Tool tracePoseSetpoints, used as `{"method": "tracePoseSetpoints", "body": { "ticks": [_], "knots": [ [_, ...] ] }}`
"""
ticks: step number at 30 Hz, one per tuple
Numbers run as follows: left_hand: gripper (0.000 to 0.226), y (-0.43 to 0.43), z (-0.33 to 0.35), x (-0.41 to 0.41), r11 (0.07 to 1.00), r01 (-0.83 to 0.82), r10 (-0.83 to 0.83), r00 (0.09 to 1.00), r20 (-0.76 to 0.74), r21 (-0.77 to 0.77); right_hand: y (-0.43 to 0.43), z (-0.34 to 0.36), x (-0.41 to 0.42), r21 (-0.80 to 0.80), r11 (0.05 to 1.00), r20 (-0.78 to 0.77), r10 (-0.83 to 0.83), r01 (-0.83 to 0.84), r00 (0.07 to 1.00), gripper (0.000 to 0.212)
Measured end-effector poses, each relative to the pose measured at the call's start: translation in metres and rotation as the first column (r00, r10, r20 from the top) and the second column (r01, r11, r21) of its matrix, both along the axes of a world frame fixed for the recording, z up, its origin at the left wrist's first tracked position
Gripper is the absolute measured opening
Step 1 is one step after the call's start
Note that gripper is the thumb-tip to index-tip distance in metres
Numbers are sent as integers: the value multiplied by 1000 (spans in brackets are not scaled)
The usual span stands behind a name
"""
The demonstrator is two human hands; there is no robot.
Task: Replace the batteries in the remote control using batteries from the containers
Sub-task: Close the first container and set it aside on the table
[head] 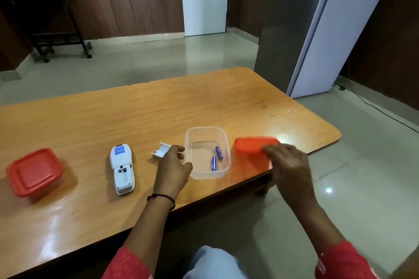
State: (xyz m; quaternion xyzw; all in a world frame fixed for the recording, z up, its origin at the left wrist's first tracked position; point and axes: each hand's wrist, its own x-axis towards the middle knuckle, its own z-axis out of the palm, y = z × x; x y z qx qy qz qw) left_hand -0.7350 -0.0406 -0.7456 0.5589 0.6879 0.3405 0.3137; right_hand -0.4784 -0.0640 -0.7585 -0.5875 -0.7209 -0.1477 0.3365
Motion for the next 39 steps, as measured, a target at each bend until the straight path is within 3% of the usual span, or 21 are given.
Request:
{"method": "tracePoseSetpoints", "body": {
  "ticks": [2,4,6,8,10,12,15,17,20,23,26,30,32,35,39],
  "knots": [
    [49,-8,2,-1,999,8,-7,1000,27,-36,9,24,0,161,985,-96,-48,64,994,26],
    [53,-15,3,-1,997,29,-25,998,60,-67,22,45,-9,205,977,-248,-5,58,969,30],
    [52,-20,2,-3,995,45,-37,996,82,-94,41,56,-24,70,997,-471,73,-45,879,32],
    [46,-21,2,-6,995,37,-28,995,95,-96,65,56,-42,-198,960,-615,34,-197,787,34],
    [36,-19,3,-11,994,20,-4,988,157,-104,88,45,-63,-404,870,-623,-35,-284,781,34],
    [28,-15,3,-15,991,18,14,970,244,-129,104,36,-83,-503,801,-595,-48,-325,803,32],
    [44,-4,-3,-18,994,43,-13,964,265,-104,123,25,-104,-588,725,-531,-13,-357,847,33],
    [55,2,-11,-18,995,53,-31,970,242,-85,131,18,-110,-620,721,-464,-20,-309,885,32],
    [44,4,-18,-16,995,61,-33,954,298,-82,133,6,-112,-612,718,-501,-29,-330,865,31],
    [20,3,-25,-13,991,71,-8,877,481,-113,131,-6,-105,-557,703,-655,-44,-442,754,27],
    [30,1,-28,-11,990,68,21,799,601,-125,128,-17,-97,-507,751,-741,-130,-422,659,22],
    [42,-4,-28,-8,989,54,49,767,640,-140,123,-20,-94,-534,795,-697,-220,-289,683,31],
    [40,-8,-26,-7,989,54,51,740,670,-135,119,-17,-93,-567,763,-673,-210,-312,709,36],
    [41,-10,-29,-4,993,21,58,773,632,-116,108,-21,-86,-602,714,-646,-171,-358,744,40],
    [38,-13,-32,-3,995,21,45,787,615,-99,96,-30,-80,-556,771,-662,-186,-310,726,55]
  ]
}}
